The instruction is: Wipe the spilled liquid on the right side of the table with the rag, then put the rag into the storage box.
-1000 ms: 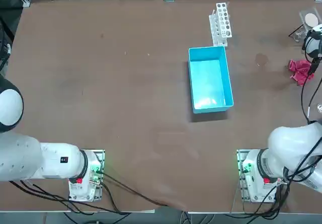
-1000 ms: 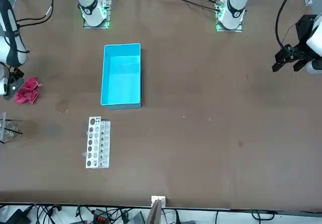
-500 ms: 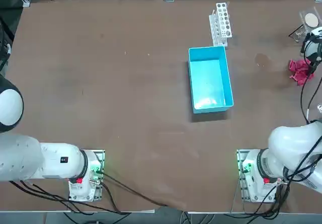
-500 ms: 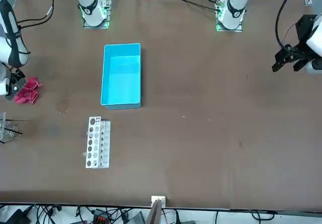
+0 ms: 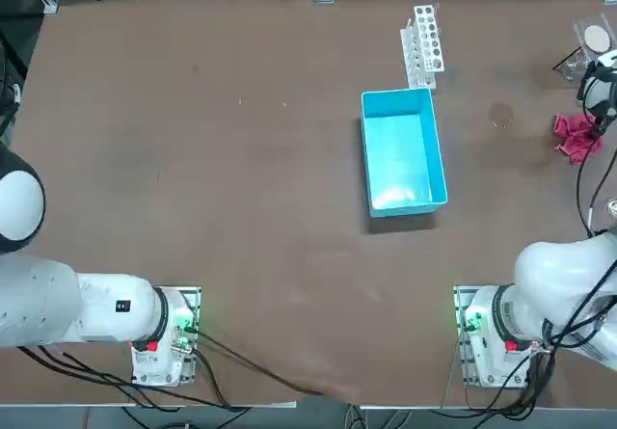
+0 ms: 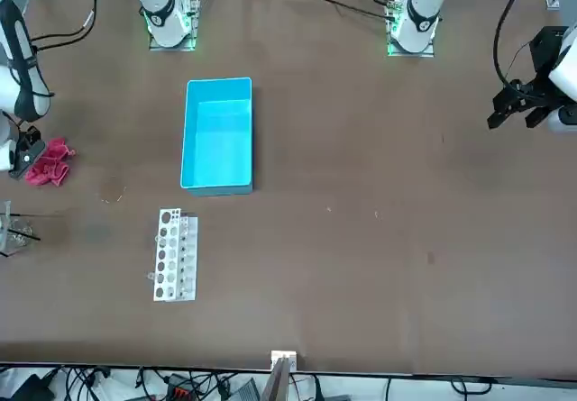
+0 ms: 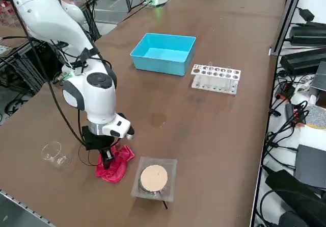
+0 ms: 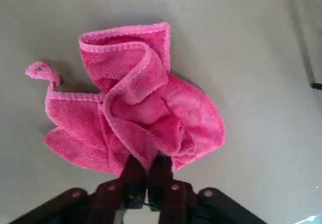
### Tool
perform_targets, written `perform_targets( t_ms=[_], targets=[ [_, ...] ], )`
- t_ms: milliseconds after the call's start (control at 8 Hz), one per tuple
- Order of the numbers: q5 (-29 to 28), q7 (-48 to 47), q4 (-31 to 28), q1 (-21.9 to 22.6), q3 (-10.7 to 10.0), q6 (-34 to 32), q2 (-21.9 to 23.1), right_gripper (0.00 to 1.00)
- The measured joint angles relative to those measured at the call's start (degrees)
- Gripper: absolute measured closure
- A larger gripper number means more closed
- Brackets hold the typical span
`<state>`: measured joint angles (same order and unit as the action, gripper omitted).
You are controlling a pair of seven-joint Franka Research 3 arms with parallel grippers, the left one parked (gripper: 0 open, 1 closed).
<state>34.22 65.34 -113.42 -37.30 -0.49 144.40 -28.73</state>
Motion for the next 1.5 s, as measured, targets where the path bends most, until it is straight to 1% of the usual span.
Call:
perform_targets(
  t_ms=[250,375,500,750,875,1000,1125,1250,1500],
  targets=[
    [-0.04,-0.08,0.06,-0.12,0.02,0.0,0.34,0.99],
    [-0.96,-0.57,0.1,-0.21,0.02,-0.51,0.83,0.99],
    [-4.38,-0.93,0.3,-0.28,0.56,-3.11,2.05,0.99],
    [-14.96,-1.22,2.26,-0.2,3.94,-14.78,6.31,0.99],
    [-19.17,-2.44,4.06,-0.03,5.5,-21.22,8.07,0.99],
    [-21.49,-5.6,6.01,0.19,6.9,-26.84,9.03,0.99],
    [-22.4,-10.91,7.72,0.72,8.54,-31.5,9.2,0.99],
    [-22.71,-16.67,8.36,1.57,10.61,-34.52,9.04,0.99],
    [-24.16,-28.81,8.12,4.71,15.06,-36.55,7.28,0.99]
  ],
)
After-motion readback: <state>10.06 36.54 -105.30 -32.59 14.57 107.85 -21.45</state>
